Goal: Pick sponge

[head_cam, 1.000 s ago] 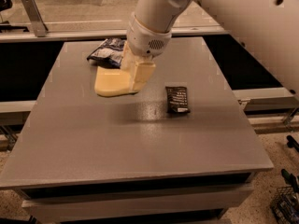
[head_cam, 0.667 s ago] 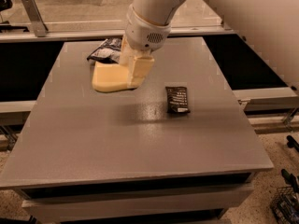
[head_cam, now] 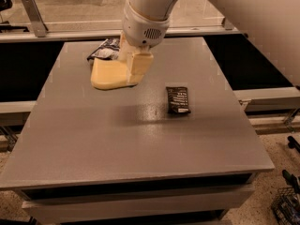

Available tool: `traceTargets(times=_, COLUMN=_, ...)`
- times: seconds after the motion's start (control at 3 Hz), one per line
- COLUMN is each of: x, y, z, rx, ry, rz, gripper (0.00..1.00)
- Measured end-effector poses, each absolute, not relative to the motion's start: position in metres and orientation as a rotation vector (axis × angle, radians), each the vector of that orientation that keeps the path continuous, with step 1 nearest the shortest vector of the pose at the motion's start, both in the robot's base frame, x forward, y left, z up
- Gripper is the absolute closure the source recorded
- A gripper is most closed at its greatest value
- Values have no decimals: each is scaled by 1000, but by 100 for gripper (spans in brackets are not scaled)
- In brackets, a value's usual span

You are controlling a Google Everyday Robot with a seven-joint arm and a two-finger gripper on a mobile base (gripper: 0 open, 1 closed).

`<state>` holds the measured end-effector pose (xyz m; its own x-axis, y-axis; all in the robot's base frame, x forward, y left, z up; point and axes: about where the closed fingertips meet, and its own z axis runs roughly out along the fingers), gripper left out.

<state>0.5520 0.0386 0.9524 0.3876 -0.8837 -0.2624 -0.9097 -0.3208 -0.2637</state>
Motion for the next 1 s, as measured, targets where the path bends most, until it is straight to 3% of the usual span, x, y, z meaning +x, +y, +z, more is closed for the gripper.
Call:
traceTargets(times=0.33, x=552, y=39, z=952, rx=-2286, ry=1555, rz=98, gripper=100)
traceTargets(times=1.0, x=553, y=42, z=953, rx=-2282, ry=1546, rz=94, gripper=58)
